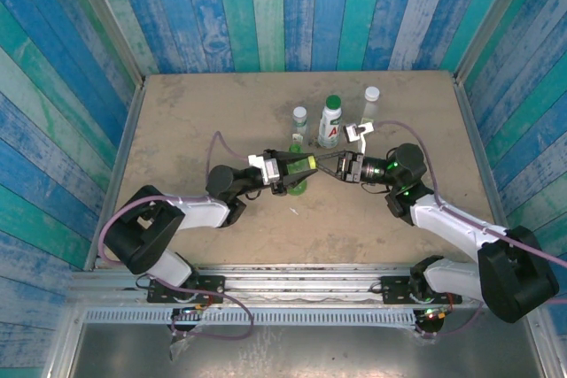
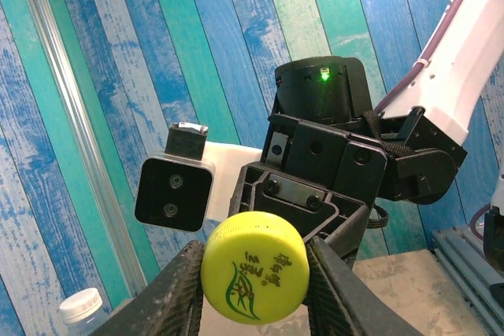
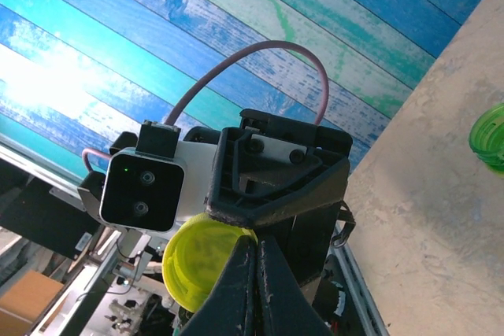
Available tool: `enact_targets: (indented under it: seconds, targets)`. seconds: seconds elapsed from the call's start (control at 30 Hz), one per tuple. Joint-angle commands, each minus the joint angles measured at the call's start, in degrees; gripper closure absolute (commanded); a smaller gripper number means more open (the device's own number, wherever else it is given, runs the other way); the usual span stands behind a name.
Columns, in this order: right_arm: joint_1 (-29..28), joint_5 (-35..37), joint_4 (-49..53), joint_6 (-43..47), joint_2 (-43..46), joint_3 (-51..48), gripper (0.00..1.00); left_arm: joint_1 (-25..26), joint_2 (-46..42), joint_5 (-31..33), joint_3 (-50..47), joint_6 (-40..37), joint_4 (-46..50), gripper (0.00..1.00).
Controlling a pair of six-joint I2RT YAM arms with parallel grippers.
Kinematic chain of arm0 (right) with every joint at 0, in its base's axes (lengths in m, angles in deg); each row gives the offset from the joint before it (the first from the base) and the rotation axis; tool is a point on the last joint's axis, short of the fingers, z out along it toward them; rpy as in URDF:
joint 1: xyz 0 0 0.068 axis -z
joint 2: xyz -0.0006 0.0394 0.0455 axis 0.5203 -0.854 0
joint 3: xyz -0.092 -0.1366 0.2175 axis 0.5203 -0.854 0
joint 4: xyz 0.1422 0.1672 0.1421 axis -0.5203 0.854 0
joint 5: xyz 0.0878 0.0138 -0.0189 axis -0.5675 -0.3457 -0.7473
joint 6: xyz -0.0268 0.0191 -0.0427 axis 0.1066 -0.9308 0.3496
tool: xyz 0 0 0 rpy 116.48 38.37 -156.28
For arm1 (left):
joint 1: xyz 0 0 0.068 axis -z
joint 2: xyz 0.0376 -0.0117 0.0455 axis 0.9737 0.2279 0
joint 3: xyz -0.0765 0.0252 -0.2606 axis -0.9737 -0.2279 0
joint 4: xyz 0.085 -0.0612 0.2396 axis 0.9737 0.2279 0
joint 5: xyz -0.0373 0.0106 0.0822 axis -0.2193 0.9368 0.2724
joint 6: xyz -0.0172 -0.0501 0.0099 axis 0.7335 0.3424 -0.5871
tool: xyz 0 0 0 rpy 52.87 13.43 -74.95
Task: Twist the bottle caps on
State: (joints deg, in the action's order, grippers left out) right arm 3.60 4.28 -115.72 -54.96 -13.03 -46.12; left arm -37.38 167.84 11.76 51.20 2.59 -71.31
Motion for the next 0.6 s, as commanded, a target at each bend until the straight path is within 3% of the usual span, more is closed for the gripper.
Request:
enact_targets:
  seconds: [0.0,0.2,0.43,0.57]
  targets:
    - [-0.38,-0.23,0.97,1.6,0.74,-0.19,1.0,0.29,-0.04,-1.1,1.12,-1.07,1.18,0.66]
    - [-0.29,0.21,3.48,3.19,1.44,0.06,0.94,0.29,-1.04,-1.48,1.21,-2.17,3.72,0.69]
    - [1.29,1.06,7.64,4.78,4.04,-0.22,0.66,0.29,-4.27,-0.53,0.43,-5.61,9.11,0.69]
    - [5.8,6.78,13.14,5.08,8.64,-2.78,0.57,0.29,-6.61,0.05,-0.12,-7.69,14.26,0.68]
